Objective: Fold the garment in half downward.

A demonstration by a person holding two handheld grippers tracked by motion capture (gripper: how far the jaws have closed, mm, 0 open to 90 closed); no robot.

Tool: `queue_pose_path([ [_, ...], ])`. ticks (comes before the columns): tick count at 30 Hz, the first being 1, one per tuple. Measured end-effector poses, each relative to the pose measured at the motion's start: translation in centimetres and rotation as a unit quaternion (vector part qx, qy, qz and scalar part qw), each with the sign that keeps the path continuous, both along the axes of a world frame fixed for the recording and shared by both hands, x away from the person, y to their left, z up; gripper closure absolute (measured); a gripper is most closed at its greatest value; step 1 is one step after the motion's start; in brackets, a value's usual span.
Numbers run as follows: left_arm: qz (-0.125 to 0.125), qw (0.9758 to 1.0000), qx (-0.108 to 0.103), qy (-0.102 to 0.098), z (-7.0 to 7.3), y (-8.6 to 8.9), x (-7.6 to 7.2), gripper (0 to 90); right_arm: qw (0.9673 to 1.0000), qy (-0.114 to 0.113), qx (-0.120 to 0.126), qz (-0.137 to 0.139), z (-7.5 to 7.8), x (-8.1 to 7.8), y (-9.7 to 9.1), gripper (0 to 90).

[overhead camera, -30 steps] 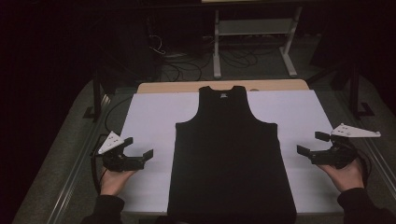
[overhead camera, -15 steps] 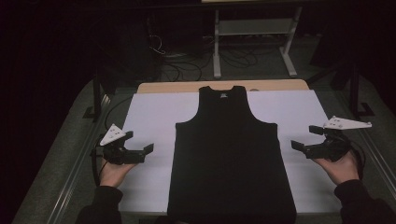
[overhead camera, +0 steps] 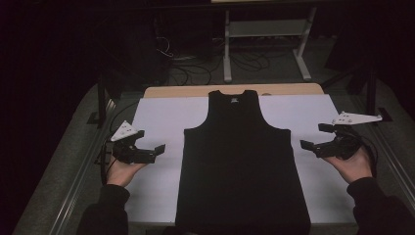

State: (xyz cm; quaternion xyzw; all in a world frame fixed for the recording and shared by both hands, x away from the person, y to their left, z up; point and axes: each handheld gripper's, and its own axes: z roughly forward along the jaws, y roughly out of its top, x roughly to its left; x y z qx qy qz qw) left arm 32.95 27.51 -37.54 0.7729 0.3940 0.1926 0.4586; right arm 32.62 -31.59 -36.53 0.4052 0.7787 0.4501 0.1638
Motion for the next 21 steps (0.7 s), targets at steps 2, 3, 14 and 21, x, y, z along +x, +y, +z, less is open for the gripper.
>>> queue_pose_path([
  [2, -0.004, 1.0000, 0.003, 0.000, 0.3, -0.2, 0.3, 0.0, 1.0000, 0.001, -0.001, 0.001, 0.1, 0.3, 0.2, 0.0],
  [3, -0.006, 1.0000, 0.004, -0.001, 0.5, -0.3, 0.5, 0.0, 1.0000, 0.001, -0.001, 0.002, 0.1, 0.5, 0.2, 0.0],
  [14, -0.022, 0.9996, 0.019, -0.001, 2.0, -1.8, 2.3, 0.0, 0.9999, 0.008, -0.006, 0.006, 0.4, 2.0, 0.6, 0.0],
  [21, -0.035, 0.9992, 0.017, 0.010, 1.8, -2.8, 3.3, 0.0, 0.9999, 0.008, -0.003, 0.005, 0.9, 2.8, 0.4, 0.0],
])
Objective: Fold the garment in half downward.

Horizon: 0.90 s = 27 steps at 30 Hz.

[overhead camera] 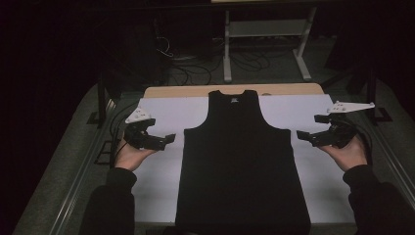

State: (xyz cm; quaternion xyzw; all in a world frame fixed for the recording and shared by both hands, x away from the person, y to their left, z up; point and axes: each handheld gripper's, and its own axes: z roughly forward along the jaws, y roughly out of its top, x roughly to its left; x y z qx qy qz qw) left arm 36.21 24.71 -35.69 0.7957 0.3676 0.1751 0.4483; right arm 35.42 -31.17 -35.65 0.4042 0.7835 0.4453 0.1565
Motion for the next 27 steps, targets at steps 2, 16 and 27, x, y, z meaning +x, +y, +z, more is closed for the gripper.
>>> queue_pose_path([
  [2, -0.001, 1.0000, -0.002, 0.002, 0.0, -0.2, 0.3, 0.0, 1.0000, 0.001, -0.001, 0.000, 0.0, 0.1, 0.0, 0.0],
  [16, -0.003, 0.9998, 0.006, 0.019, -0.2, -1.0, 2.5, 0.0, 0.9998, 0.015, -0.010, 0.006, 0.5, 2.2, 1.0, 0.0],
  [27, -0.003, 0.9992, 0.009, 0.039, -1.3, -1.7, 4.3, 0.0, 0.9994, 0.033, -0.012, 0.002, -0.7, 3.8, 0.9, 0.0],
])
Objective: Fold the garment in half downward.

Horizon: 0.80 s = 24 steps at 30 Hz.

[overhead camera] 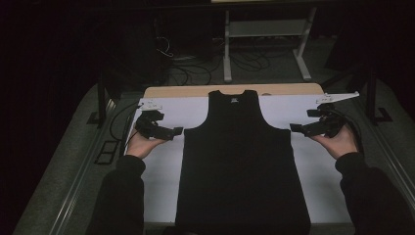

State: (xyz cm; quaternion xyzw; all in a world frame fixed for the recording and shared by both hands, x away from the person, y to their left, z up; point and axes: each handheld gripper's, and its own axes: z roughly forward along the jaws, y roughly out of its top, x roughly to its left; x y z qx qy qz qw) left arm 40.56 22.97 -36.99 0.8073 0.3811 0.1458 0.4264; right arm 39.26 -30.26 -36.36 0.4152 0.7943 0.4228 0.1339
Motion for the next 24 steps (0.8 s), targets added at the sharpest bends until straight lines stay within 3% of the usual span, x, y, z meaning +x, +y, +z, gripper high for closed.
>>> queue_pose_path([
  [9, 0.010, 0.9999, -0.012, 0.006, -1.0, 0.3, 1.1, 0.0, 0.9999, 0.013, 0.003, -0.006, -1.0, 1.0, -0.3, 0.0],
  [24, 0.017, 0.9994, -0.009, 0.030, -2.6, 0.1, 2.7, 0.0, 0.9988, 0.046, -0.003, -0.017, -2.8, 2.5, -0.9, 0.0],
])
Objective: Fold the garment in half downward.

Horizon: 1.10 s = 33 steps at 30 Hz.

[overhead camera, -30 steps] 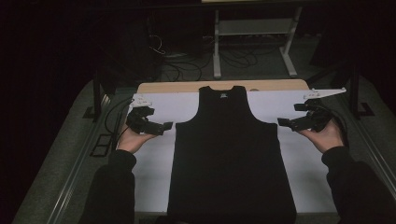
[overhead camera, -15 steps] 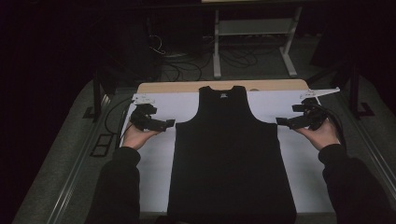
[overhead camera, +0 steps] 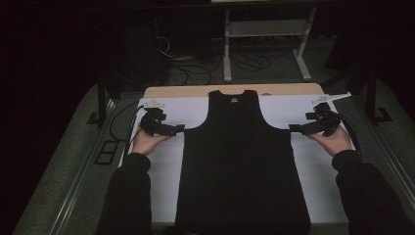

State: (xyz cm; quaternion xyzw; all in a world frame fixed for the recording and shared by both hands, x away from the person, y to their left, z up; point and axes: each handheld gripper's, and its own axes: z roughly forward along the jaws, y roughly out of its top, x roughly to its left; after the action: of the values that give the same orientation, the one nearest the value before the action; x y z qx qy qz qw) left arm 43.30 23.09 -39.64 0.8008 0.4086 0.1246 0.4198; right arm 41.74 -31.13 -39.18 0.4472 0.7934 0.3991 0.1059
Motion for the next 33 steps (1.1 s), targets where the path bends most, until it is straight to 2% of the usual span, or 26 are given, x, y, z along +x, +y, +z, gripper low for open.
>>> queue_pose_path([
  [7, 0.002, 0.9997, 0.006, 0.022, -1.1, 0.0, 0.6, 0.0, 0.9999, 0.015, 0.000, -0.007, -0.7, 0.5, -0.1, 0.0],
  [10, 0.002, 0.9994, -0.013, 0.031, -1.5, -0.1, 0.8, 0.0, 0.9998, 0.021, -0.006, -0.005, -1.1, 0.7, -0.1, 0.0],
  [16, 0.000, 0.9993, -0.020, 0.031, -2.0, -0.5, 1.1, 0.0, 0.9992, 0.037, -0.009, -0.010, -2.2, 1.4, 0.1, 0.0],
  [26, -0.009, 0.9989, -0.004, 0.045, -3.3, -1.1, 1.5, 0.0, 0.9989, 0.044, -0.009, -0.008, -3.6, 2.0, 0.6, 3.4],
  [31, -0.013, 0.9980, -0.003, 0.061, -3.9, -1.4, 1.7, 0.0, 0.9987, 0.051, -0.011, -0.002, -4.0, 2.0, 0.7, 7.2],
  [33, -0.012, 0.9980, -0.006, 0.061, -4.1, -1.5, 1.7, 3.3, 0.9988, 0.049, -0.007, -0.001, -4.0, 2.0, 0.7, 10.3],
])
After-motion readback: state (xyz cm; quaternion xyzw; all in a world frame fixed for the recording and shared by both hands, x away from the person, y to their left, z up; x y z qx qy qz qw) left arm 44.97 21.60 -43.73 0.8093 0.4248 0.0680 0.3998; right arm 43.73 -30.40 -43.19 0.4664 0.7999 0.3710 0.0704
